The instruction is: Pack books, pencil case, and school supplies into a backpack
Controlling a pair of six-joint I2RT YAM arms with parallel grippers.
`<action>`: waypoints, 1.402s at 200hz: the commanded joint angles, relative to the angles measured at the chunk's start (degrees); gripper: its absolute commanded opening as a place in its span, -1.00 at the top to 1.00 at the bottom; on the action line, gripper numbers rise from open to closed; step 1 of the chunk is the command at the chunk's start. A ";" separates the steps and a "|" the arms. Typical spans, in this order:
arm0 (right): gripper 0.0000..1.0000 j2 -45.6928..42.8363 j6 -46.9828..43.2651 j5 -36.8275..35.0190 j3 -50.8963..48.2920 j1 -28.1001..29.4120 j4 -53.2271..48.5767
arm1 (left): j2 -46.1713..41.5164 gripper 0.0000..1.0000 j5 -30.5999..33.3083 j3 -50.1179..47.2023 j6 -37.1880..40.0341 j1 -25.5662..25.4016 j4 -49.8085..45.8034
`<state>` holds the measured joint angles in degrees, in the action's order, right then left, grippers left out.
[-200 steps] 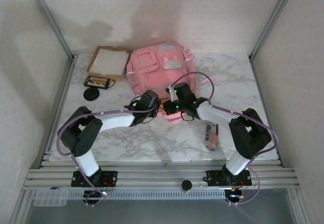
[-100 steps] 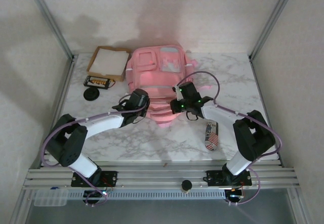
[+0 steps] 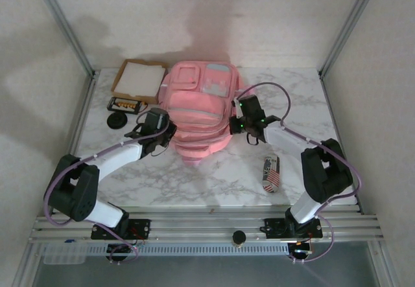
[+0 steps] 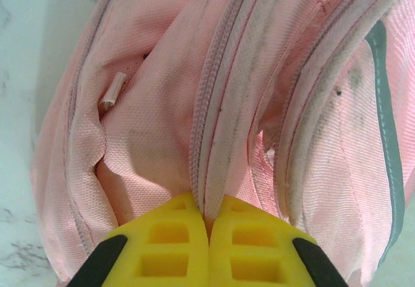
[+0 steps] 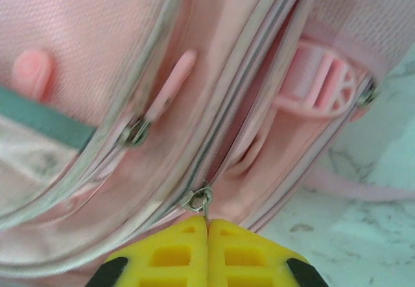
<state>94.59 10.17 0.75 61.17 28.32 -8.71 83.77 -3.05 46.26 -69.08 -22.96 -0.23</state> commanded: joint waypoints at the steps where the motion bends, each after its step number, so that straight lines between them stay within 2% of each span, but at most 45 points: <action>1: 1.00 2.49 -1.39 -11.73 3.38 -3.29 1.56 | -2.40 1.00 5.65 0.11 7.46 4.10 -6.38; 30: 1.00 5.98 -0.88 -10.00 7.27 -4.20 2.01 | -1.38 1.00 5.40 1.98 11.61 5.32 -8.90; 58: 1.00 2.48 0.04 1.91 6.49 -4.10 1.20 | -0.18 1.00 2.77 5.11 16.06 5.24 -9.17; 67: 0.66 0.21 0.56 4.94 5.82 -4.21 0.13 | -0.29 0.81 3.17 5.97 17.37 5.19 -9.86; 89: 0.17 -2.27 2.83 7.99 6.35 -4.49 -3.53 | -2.74 0.13 1.69 6.67 19.63 4.82 -10.41; 103: -0.05 -1.61 5.86 10.28 8.05 -5.00 -5.19 | -5.07 0.03 1.43 6.27 18.62 3.35 -10.64; 120: -0.15 1.78 10.27 16.57 10.74 -5.02 -4.34 | -7.49 -0.03 2.00 5.05 15.90 -0.47 -9.22; 128: -0.15 4.02 12.08 18.69 12.18 -4.76 -3.99 | -7.67 -0.06 2.65 4.90 14.84 -2.41 -8.76; 159: -0.12 10.43 15.75 19.66 17.15 -3.88 -3.51 | -6.03 -0.05 5.62 5.51 11.72 -7.53 -7.96; 182: -0.09 9.77 14.92 14.79 17.16 -4.02 -5.97 | -4.04 -0.05 6.03 6.06 10.83 -9.45 -7.03; 205: 0.03 8.73 8.12 9.55 15.63 -4.12 -9.32 | -1.83 -0.05 5.17 5.97 10.10 -9.59 -6.27; 231: 0.09 7.90 -4.54 12.60 13.01 -4.41 -5.61 | -0.50 -0.07 9.19 5.81 9.50 -8.02 -7.76; 254: 0.12 10.31 -7.45 11.64 15.84 -5.25 -11.48 | -0.18 -0.07 6.51 4.16 9.51 -4.81 -6.15; 280: 0.18 10.91 -11.44 14.34 15.55 -5.52 -13.09 | -0.55 -0.10 6.25 3.33 10.32 -3.52 -5.83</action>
<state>104.40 5.58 13.30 75.22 23.44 -18.15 83.31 2.35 50.63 -58.52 -27.57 -7.09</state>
